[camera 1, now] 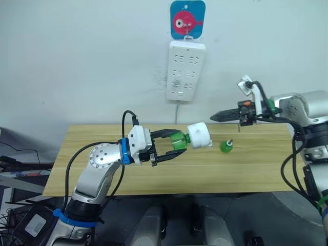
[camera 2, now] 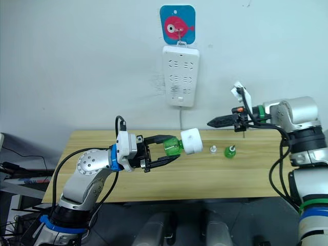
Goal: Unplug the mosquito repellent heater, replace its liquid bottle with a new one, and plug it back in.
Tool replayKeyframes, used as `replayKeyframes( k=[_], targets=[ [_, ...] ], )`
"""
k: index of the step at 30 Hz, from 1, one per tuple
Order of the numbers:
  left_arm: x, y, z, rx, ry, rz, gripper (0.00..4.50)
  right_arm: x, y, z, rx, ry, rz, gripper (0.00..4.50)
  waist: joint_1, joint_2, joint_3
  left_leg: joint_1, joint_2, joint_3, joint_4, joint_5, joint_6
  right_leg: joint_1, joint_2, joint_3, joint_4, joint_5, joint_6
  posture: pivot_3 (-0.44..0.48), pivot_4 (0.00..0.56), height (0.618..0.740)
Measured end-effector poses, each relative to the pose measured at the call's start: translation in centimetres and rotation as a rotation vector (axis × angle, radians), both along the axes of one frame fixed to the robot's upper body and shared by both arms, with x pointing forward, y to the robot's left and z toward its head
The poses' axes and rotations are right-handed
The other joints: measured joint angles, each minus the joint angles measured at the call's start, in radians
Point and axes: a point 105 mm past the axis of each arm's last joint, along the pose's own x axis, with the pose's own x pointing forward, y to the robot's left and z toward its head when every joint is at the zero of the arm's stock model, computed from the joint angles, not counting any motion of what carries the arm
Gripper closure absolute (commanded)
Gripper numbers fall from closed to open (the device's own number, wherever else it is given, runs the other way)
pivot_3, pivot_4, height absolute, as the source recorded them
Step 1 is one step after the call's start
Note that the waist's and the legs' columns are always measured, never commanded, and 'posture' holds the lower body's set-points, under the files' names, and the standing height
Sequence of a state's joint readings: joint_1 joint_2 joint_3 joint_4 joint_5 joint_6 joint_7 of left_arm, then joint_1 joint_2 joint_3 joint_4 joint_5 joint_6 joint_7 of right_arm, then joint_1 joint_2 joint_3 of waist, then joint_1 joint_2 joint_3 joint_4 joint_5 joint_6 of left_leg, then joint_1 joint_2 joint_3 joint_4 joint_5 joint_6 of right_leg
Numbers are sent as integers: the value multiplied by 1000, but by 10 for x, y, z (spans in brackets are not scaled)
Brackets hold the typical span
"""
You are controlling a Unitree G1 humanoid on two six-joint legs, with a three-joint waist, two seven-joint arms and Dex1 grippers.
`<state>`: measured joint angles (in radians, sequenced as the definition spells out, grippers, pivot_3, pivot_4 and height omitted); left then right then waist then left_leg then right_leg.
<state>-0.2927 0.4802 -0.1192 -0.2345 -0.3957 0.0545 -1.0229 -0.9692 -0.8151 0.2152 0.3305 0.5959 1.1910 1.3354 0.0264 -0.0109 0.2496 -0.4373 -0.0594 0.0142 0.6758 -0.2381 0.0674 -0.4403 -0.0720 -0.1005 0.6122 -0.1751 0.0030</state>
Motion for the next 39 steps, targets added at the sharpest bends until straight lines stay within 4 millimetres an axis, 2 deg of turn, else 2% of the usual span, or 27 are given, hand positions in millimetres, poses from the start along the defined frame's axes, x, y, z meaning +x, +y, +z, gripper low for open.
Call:
replayKeyframes(
  k=[3,6,11,17,21,39],
  targets=[
    [1,2,2,4,-8,-5,2232,-15,-4,-4,6,58,34,4446,-2,0,0,0,0,0,0,0,0,0,0,0,0,-2,3,17,233,740],
    [1,0,6,3,-22,-14,2232,-24,4,-8,24,104,71,4446,-4,1,1,0,1,0,1,0,0,0,0,0,0,-2,3,16,233,740],
    [2,0,9,-7,-26,-17,2232,-29,28,-11,78,135,93,4446,-1,1,1,0,1,0,1,0,0,0,0,0,0,-2,3,14,234,740],
    [4,5,11,-13,-26,-5,2232,-35,37,3,177,184,85,4446,3,1,1,0,0,0,1,0,0,0,-1,0,0,1,-1,14,236,740],
    [3,5,10,-9,-26,-14,2232,-43,34,12,218,226,106,4446,2,1,2,0,0,0,1,0,0,0,-1,0,0,0,0,13,236,740],
    [-1,7,5,5,0,-40,2232,-42,45,17,244,206,120,4446,-1,1,2,0,0,0,1,0,0,0,-1,-1,0,0,1,22,235,740]
  ],
)
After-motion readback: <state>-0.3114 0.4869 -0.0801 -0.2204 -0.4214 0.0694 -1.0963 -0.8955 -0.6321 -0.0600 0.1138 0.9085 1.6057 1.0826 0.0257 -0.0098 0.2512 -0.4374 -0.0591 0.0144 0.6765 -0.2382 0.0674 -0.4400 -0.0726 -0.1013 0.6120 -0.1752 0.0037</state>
